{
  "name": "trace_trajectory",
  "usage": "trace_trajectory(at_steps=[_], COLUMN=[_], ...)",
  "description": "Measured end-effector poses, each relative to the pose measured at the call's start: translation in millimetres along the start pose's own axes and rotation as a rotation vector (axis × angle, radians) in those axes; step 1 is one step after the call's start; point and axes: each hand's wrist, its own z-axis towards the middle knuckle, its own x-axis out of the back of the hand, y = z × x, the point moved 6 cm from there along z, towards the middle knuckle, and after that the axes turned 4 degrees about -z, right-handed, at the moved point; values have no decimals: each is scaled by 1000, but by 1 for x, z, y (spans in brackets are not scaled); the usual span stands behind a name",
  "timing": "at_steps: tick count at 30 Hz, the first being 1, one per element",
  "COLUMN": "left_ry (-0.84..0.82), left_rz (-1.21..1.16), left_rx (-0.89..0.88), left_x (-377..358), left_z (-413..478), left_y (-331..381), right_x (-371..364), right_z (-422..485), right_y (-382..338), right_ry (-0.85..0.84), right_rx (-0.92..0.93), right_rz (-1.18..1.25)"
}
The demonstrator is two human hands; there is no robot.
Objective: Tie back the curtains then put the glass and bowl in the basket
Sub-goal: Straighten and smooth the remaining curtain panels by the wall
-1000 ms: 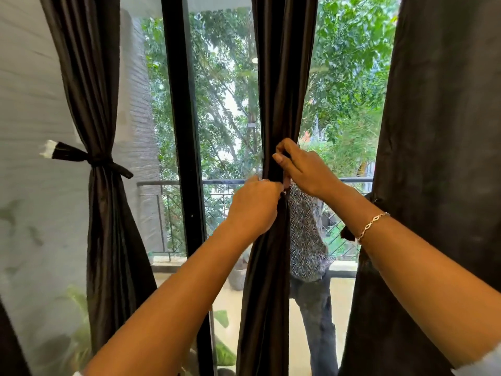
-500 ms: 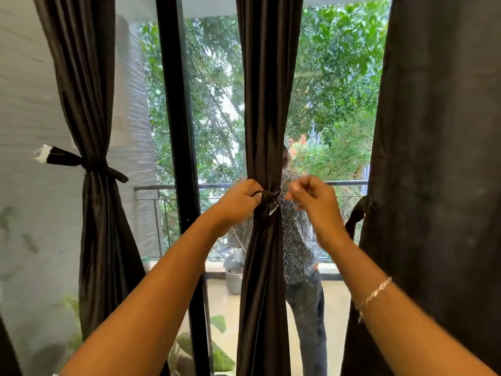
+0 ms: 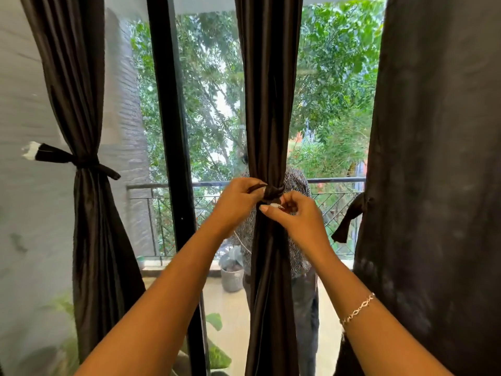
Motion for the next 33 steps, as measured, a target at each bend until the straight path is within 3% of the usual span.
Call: trace_trajectory(at_steps=[3, 8, 12, 18, 26, 33], left_ry=[93, 97, 47, 117, 454, 543], left_rz=[-46, -18, -51, -147, -489, -428], left_rx=[-39, 23, 57, 1, -45, -75], left_x=[0, 2, 1, -3, 14, 37], left_z=[-4, 0, -1, 0, -5, -3], left_y=[-2, -3, -1, -7, -18, -25], right_x=[4, -8, -4, -2, 21, 45], right_z=[0, -7, -9, 0, 14, 22], right_y=[-2, -11, -2, 1, 4, 22], right_ry=[-25, -150, -40, -42, -35, -5], right_rx=[-11, -37, -188, -279, -226, -264], right_rz=[14, 266, 441, 432, 333, 304])
